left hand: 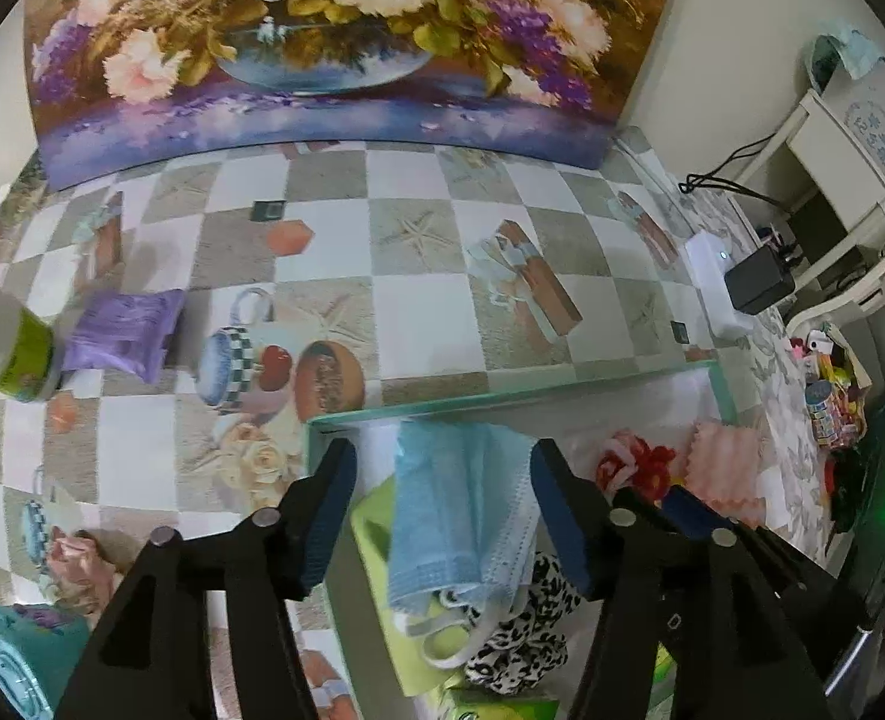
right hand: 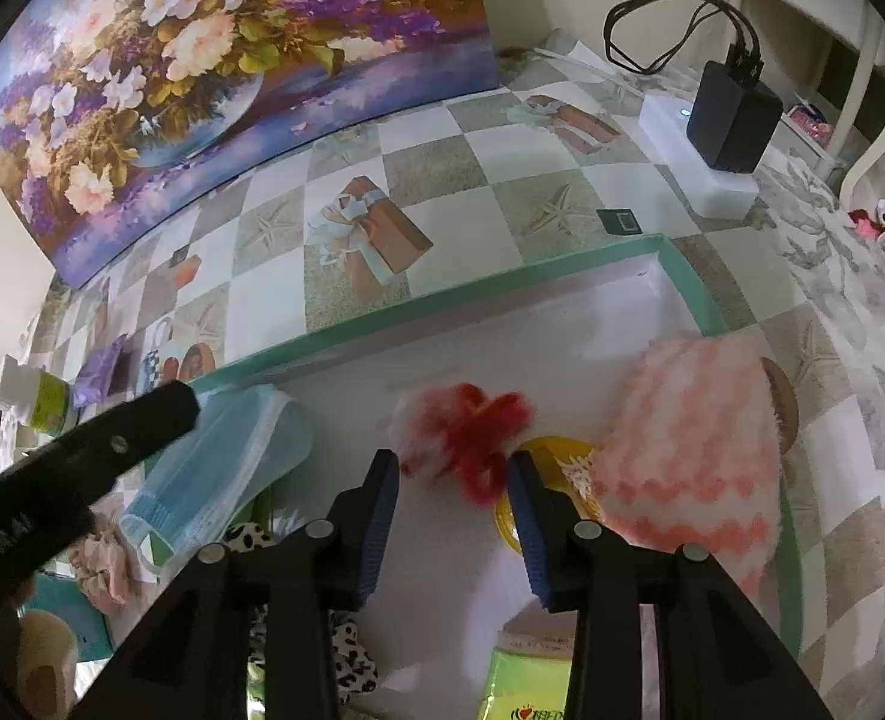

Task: Organize soft objects
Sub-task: 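Open both tools to drop the hair ties and blue mask into the tray, then move both tools away from the tray toward the remaining pile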

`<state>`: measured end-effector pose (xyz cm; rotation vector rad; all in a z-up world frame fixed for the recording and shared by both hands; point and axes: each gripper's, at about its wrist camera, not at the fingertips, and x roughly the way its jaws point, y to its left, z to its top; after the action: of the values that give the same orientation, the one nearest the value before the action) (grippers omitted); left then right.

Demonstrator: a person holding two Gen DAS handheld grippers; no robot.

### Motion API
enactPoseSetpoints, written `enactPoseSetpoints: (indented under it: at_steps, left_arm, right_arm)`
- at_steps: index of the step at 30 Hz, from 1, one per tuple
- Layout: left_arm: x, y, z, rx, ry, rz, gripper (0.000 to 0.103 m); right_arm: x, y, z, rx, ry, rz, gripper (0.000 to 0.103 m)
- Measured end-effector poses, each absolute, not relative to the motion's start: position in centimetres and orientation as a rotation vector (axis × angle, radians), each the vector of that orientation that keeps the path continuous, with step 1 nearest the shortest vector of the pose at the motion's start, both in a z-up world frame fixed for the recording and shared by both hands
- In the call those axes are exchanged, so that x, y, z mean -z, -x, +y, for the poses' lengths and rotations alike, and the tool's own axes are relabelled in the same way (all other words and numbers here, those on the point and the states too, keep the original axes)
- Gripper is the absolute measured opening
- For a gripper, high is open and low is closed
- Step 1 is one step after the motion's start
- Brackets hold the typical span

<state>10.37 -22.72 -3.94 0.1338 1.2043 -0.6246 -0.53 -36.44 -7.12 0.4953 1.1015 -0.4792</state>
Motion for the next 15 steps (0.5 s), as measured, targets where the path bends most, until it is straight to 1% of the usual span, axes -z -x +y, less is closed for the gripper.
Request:
enactPoseSetpoints:
  at_steps: [1, 2, 3, 4, 5, 6, 13, 14, 15]
  left_arm:
    - [3.7, -10.4, -22.5, 0.612, -0.136, 1.204, 0.07]
    - [3.5, -10.5, -22.3, 0.604, -0.137, 1.202, 0.075]
    - [3.4, -10.5, -22.1, 0.591, -0.143, 1.2, 0.076]
    - [3.3, -10.5, -21.9, 0.583, -0.147, 1.199, 0.077]
    - [3.3, -10.5, -21.7, 0.571, -0.154, 1.199, 0.081]
    - [3.3, -10.5, -21.5, 0.559, -0.159, 1.198, 0.085]
    - [4.1, -10.5, -20.3, 0.512, -0.162, 1.225, 0.087]
    - [4.2, -10.4, -20.2, 0.51, -0.161, 1.226, 0.09]
    - [4.2, -10.3, -20.1, 0.508, -0.158, 1.224, 0.097]
  right_arm:
    - [6.9, 0.6, -36.4, 0.479, -0.492, 1.1, 0.041]
    - [6.7, 0.7, -36.3, 0.48, -0.487, 1.099, 0.043]
    - [6.5, 0.7, -36.2, 0.482, -0.48, 1.097, 0.046]
    - [6.3, 0.7, -36.1, 0.484, -0.475, 1.097, 0.052]
    - [6.1, 0.8, -35.9, 0.485, -0.467, 1.098, 0.058]
    - [6.0, 0.8, -35.8, 0.485, -0.461, 1.098, 0.059]
    - [5.4, 1.1, -35.0, 0.488, -0.436, 1.117, 0.069]
    - [5.3, 1.1, -34.9, 0.49, -0.434, 1.119, 0.071]
    - [5.3, 1.1, -34.9, 0.493, -0.432, 1.119, 0.073]
